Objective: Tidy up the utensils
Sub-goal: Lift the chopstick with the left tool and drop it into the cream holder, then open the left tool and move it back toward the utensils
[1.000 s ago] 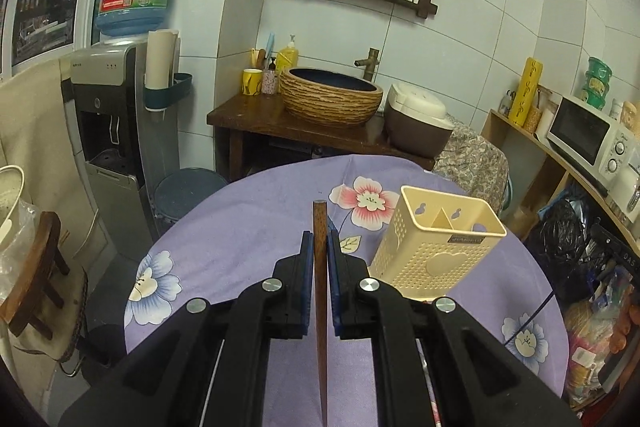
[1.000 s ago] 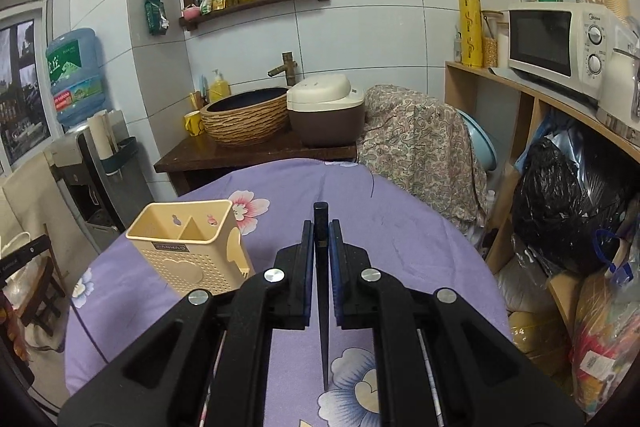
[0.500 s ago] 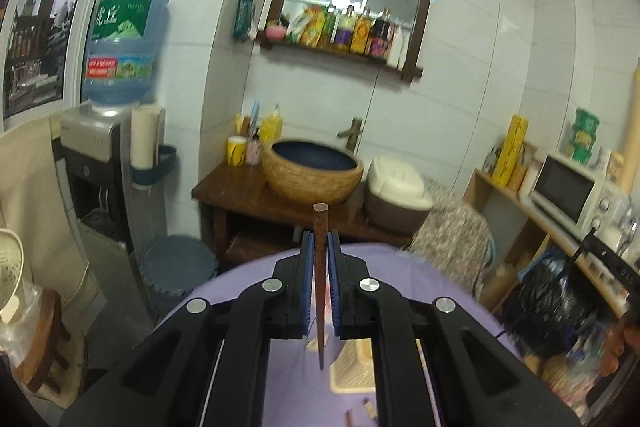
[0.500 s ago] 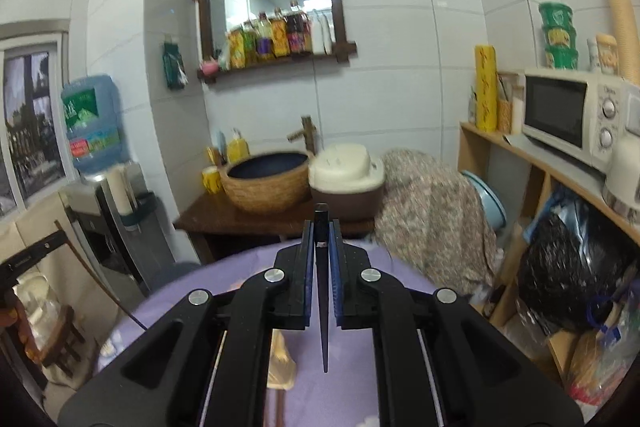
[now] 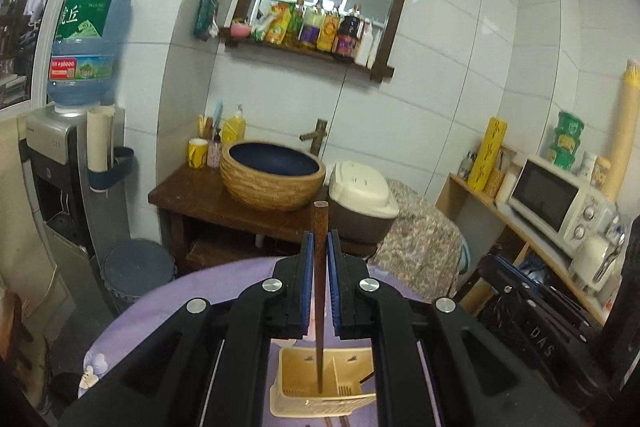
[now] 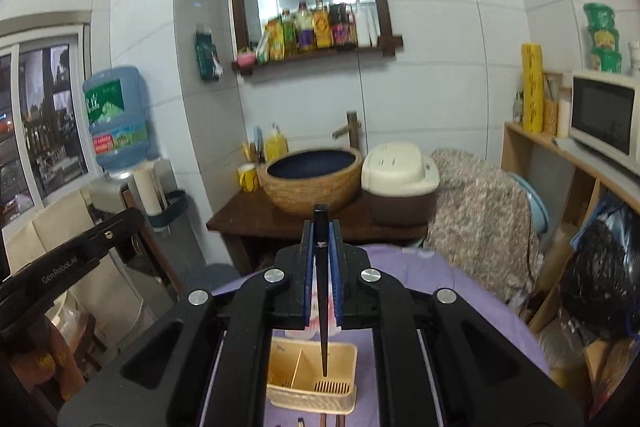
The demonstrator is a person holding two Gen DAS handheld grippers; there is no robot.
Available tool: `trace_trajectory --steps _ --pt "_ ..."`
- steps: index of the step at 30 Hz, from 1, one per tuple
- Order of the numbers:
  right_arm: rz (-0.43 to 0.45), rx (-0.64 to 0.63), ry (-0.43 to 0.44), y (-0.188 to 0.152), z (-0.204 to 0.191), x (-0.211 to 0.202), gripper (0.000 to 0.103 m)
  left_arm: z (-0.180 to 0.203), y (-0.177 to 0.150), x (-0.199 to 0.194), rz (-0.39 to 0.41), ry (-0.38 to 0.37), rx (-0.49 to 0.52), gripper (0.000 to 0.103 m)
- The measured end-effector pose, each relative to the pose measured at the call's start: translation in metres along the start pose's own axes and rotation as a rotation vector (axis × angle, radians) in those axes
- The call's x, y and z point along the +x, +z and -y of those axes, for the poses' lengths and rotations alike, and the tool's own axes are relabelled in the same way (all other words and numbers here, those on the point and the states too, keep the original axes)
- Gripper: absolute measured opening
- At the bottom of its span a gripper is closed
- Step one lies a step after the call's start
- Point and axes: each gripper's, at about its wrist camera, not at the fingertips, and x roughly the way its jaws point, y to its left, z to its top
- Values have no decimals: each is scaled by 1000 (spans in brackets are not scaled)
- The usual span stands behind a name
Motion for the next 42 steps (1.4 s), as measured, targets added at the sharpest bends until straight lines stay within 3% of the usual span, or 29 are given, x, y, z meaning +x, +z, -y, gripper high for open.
trace_trajectory --steps 9,23,24,25,26,27,28,32,35,39,42 --pt "-101 25 -17 -51 17 36 8 -9 -48 34 -82 22 28 8" --pt "-99 68 -30 -64 30 40 12 -18 -82 54 -190 12 -4 10" --pt "-95 67 -34 -65 31 39 14 -17 -81 51 -188 5 -5 21" --pt "-88 69 -36 -65 31 37 26 -17 -81 49 -186 -2 -5 31" --pt "-81 72 -37 -66 32 35 46 -16 -80 44 -181 -8 -5 53" --pt "-60 81 -32 -68 33 30 55 -16 -80 40 -172 -11 -5 64" --pt "-44 83 -30 -70 33 24 60 -16 -80 35 -161 -16 -4 65" --pt "-37 38 -38 -84 32 4 60 -17 -87 9 -173 -22 32 80" --pt "-41 2 -26 -103 33 -12 60 -21 -110 -13 -221 -45 90 81" --pt "-108 -30 -22 -147 39 -29 60 -25 -163 -41 -319 -77 200 80" --pt "-160 -35 -18 -185 44 -41 60 -30 -211 -55 -417 -87 240 63"
